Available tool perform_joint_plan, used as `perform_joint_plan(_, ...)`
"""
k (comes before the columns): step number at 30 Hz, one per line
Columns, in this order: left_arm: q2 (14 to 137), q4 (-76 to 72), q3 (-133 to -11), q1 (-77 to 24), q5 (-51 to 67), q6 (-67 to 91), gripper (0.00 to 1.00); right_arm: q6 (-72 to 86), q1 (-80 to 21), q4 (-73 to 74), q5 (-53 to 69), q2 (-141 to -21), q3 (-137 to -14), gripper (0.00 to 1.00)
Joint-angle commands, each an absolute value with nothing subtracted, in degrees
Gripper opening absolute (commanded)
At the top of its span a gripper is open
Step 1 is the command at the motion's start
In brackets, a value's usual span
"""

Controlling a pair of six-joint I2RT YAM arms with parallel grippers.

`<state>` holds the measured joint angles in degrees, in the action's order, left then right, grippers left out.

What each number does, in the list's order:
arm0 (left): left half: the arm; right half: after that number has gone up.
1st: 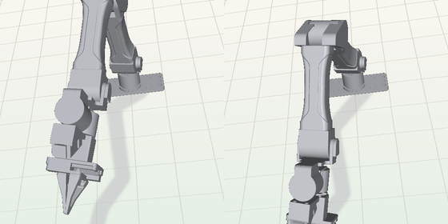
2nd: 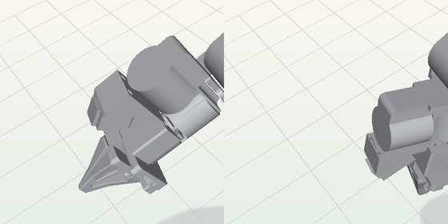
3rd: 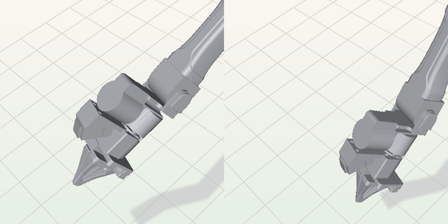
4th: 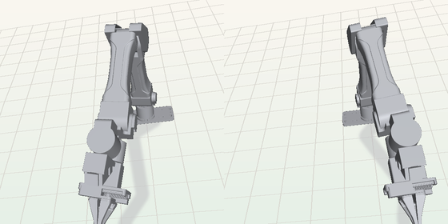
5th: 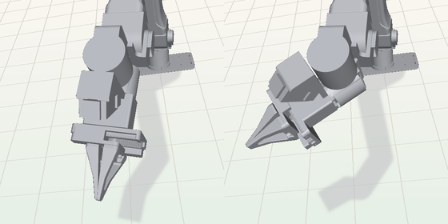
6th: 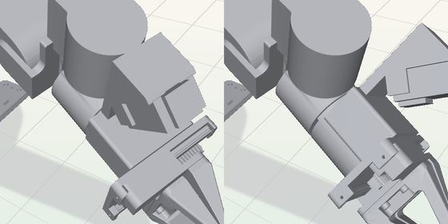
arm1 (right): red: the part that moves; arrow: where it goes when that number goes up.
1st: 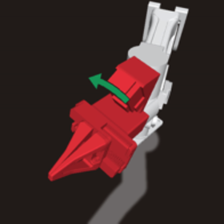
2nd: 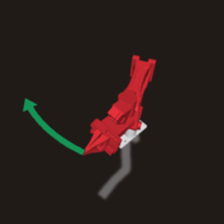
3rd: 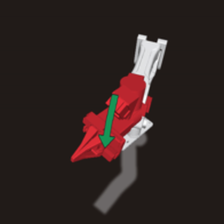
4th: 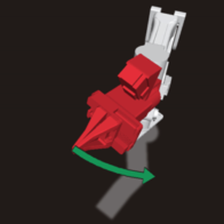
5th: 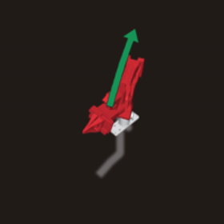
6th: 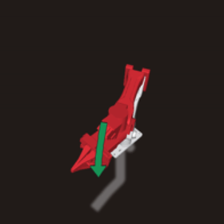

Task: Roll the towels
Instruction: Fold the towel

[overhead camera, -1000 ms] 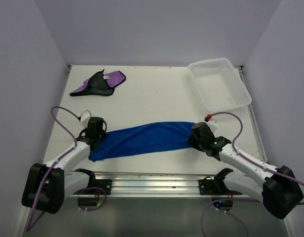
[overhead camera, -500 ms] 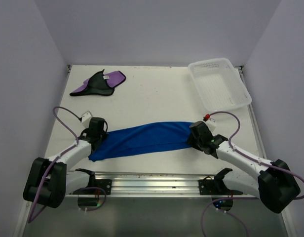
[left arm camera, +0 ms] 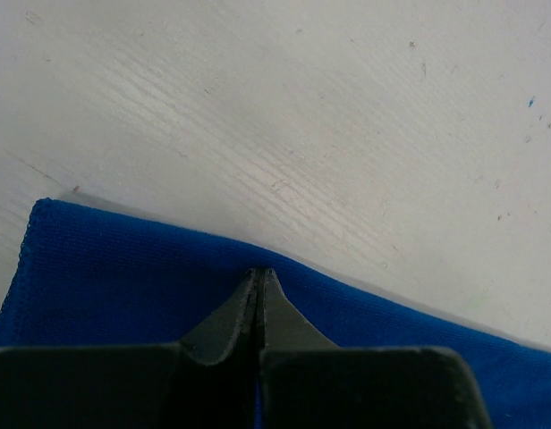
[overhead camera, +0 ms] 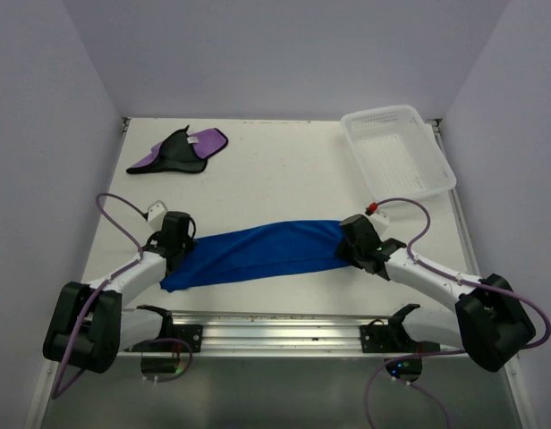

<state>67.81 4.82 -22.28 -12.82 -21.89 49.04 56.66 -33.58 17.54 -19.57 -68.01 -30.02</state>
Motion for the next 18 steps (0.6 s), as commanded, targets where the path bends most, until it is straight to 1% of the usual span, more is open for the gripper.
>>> perform_joint_plan(1, 68.5, 4.3, -22.9, -13.1, -21.4, 50.5, 0.00, 58.4, -32.9, 15.7, -21.5, -68.8, -32.0, 0.44)
perform_joint_plan(7, 68.2, 4.3, -22.9, -13.1, -21.4, 50.3, 0.00, 58.4, -31.9, 15.1, -22.4, -68.9, -31.4, 0.39)
perform_joint_plan(10, 68.3, 4.3, -22.9, -13.1, -21.4, 50.3, 0.00, 58.3, -31.6, 15.0, -22.2, -68.8, -31.6, 0.35)
perform_joint_plan(13, 68.2, 4.2, -22.9, -13.1, -21.5, 50.3, 0.00, 58.2, -31.5, 15.6, -22.2, -68.4, -31.7, 0.26)
perform_joint_plan(14, 68.2, 4.2, -22.9, -13.1, -21.5, 50.2, 0.00, 58.2, -31.5, 16.3, -22.2, -68.1, -31.7, 0.21)
perform_joint_plan(16, 68.4, 4.1, -22.9, -13.1, -21.6, 50.2, 0.00, 58.2, -31.5, 17.3, -22.7, -67.4, -31.7, 0.17)
perform_joint_plan(17, 68.5, 4.1, -22.9, -13.1, -21.6, 50.2, 0.00, 58.2, -31.4, 17.7, -22.7, -66.7, -31.6, 0.12)
perform_joint_plan(18, 68.5, 4.1, -22.9, -13.1, -21.6, 50.2, 0.00, 58.2, -31.4, 17.9, -22.8, -66.2, -31.1, 0.10)
